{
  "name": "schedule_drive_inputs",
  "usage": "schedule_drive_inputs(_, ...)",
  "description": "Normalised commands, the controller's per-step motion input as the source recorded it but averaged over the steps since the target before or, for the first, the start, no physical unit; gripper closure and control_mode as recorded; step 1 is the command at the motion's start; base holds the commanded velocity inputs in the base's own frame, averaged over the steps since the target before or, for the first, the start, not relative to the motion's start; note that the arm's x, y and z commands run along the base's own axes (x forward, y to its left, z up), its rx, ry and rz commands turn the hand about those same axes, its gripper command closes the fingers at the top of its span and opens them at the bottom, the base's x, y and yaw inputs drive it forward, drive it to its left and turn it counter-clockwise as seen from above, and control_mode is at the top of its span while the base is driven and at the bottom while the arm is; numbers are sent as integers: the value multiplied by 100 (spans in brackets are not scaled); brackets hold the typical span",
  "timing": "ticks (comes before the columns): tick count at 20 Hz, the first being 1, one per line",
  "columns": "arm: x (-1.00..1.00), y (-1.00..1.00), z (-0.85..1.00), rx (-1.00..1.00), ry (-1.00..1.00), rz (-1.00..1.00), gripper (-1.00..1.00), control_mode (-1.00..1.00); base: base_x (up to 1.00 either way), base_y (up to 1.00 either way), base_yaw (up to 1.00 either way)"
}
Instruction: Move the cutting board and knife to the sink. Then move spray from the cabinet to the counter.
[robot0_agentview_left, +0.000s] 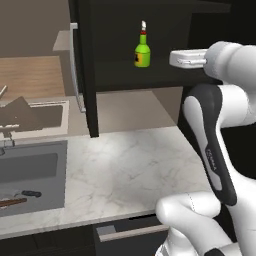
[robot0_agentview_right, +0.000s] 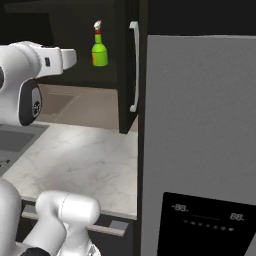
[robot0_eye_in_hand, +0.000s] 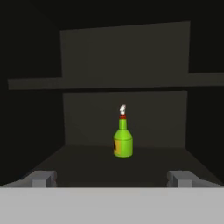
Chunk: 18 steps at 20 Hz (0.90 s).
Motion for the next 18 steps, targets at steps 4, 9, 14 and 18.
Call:
schedule_drive_inputs(4,40,0,0,0,0,0,-100,-100,0,0,0)
schedule_drive_inputs(9,35,0,0,0,0,0,-100,-100,0,0,0)
schedule_drive_inputs(14,29,0,0,0,0,0,-100,-100,0,0,0)
schedule_drive_inputs(18,17,-2,0,0,0,0,-100,-100,0,0,0)
